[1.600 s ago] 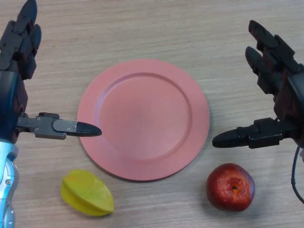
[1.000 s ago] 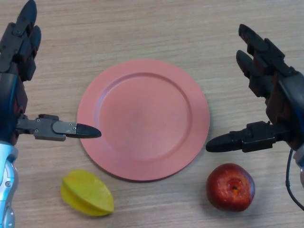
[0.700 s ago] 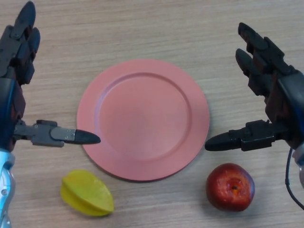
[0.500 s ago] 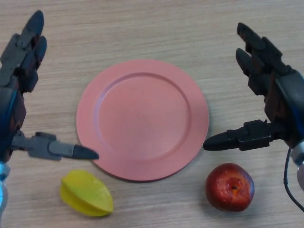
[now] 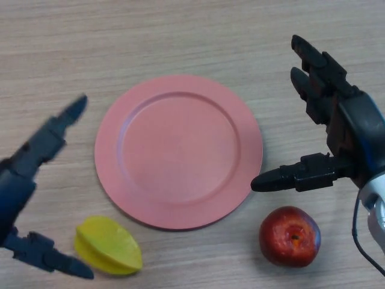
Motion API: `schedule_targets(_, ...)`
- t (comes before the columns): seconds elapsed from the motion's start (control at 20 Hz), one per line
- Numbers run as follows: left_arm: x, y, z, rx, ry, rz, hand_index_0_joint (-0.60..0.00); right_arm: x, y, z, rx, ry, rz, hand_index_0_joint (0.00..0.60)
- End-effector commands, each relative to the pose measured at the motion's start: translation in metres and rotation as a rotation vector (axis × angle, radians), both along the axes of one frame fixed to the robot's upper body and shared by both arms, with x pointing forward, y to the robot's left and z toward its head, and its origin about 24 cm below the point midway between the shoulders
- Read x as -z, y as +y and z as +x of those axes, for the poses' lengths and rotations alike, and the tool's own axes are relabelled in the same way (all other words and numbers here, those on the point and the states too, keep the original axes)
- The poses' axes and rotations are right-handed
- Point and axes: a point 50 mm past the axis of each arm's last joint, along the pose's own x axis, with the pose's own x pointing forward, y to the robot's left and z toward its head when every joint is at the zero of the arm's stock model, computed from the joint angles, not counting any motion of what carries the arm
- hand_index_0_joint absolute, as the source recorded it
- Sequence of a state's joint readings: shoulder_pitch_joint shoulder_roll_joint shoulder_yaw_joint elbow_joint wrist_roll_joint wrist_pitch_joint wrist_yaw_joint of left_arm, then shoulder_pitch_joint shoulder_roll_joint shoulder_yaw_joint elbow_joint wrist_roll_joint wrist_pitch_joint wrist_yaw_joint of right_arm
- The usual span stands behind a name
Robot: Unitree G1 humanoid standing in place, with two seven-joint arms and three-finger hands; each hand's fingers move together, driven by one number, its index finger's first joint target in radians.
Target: Pick up the yellow starfruit and place it on the plate
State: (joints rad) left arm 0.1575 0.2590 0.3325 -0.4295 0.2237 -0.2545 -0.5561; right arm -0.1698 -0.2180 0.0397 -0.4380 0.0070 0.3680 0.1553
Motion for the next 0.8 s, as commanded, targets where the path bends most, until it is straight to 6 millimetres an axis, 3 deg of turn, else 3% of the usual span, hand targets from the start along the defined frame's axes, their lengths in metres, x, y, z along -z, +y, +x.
schedule_targets(0.05, -0.022, 0.006, -0.012, 0.039, -0.172, 0.083, 0.000, -0.033, -0.005, -0.005, 0.011, -0.218, 0.037, 0.000)
schedule_targets(0.35, 0.005, -0.002, -0.016, 0.101, -0.081, 0.240, 0.000, -0.029, -0.007, -0.008, 0.009, -0.205, 0.051, 0.000)
schedule_targets(0.8, 0.037, -0.006, -0.018, 0.128, 0.018, 0.304, 0.000, -0.029, -0.010, -0.014, 0.011, -0.185, 0.102, 0.000)
